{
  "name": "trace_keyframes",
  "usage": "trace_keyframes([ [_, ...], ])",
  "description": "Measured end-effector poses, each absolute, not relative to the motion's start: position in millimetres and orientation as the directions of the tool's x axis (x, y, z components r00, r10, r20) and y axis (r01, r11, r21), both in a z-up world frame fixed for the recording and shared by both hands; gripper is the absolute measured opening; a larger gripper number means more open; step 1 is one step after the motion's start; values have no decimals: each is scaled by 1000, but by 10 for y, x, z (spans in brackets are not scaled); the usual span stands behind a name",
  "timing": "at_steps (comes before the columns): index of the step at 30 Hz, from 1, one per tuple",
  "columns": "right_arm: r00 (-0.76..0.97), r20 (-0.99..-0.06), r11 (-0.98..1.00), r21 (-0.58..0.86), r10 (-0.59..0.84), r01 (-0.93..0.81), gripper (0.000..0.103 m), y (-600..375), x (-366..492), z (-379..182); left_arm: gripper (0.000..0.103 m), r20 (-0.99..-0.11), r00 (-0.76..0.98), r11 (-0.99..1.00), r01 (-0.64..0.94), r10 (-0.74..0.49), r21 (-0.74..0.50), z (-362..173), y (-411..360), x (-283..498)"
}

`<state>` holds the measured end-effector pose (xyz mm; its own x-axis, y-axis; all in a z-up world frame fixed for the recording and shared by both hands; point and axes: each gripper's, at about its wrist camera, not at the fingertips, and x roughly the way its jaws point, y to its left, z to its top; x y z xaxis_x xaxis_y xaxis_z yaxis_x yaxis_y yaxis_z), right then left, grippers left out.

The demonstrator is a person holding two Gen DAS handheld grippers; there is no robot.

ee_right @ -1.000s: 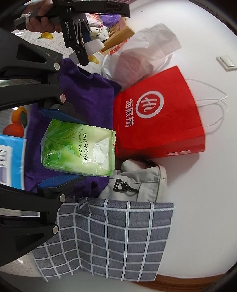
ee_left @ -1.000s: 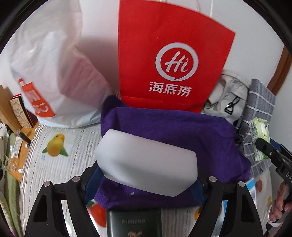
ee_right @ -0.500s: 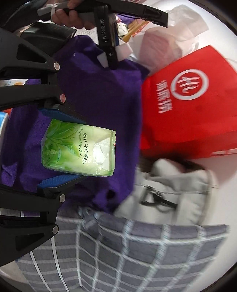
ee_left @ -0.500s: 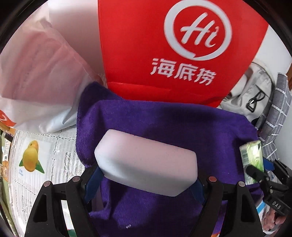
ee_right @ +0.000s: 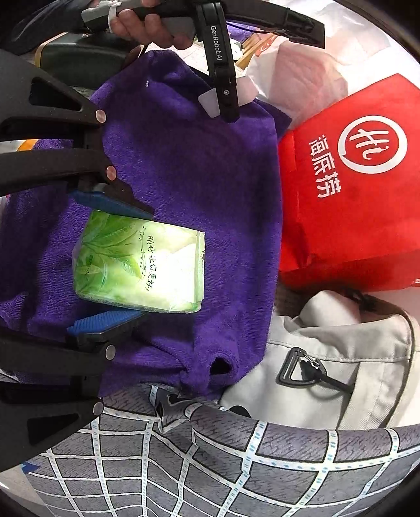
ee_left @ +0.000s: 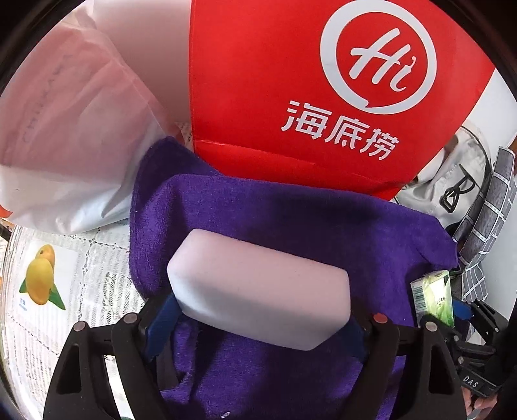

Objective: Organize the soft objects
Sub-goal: 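Carry both items onto the purple towel and open both tools to release them, then grasp the white glove and mint cloth with the right tool while the left tool grasps the white mesh bag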

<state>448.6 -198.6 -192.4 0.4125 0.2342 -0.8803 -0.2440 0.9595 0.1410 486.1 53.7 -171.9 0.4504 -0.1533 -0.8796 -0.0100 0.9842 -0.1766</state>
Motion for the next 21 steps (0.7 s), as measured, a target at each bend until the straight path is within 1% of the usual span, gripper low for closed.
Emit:
trace_keyframes([
  [2,415,-881,960,134,229,-244,67,-1962,4503,-1917,97,-874,453,981,9,-178,-195,-1706,524,4872],
  [3,421,-878,961,130,226,-244,74,-1965,4496,-1904,97,-872,457,981,8,-177,-195,-1694,514,4863],
  [6,452,-867,964,103,207,-244,81,-1973,4476,-1838,97,-875,463,987,-1,-143,-161,-1668,467,4860],
  [9,475,-859,969,82,188,-235,82,-2021,4455,-1785,97,-872,470,987,-9,-139,-162,-1635,447,4838],
  [13,517,-833,973,98,195,-209,82,-2101,4408,-1657,97,-865,482,986,-14,-137,-164,-1590,499,4805],
  [17,564,-800,975,112,204,-194,82,-2136,4303,-1467,95,-837,530,987,0,-137,-161,-1421,479,4741],
  [19,583,-779,970,133,230,-205,82,-2149,4204,-1358,95,-818,559,988,21,-139,-153,-1309,450,4656],
  [21,609,-761,973,137,225,-187,82,-2163,4076,-1270,95,-798,580,986,54,-160,-157,-1205,420,4561],
])
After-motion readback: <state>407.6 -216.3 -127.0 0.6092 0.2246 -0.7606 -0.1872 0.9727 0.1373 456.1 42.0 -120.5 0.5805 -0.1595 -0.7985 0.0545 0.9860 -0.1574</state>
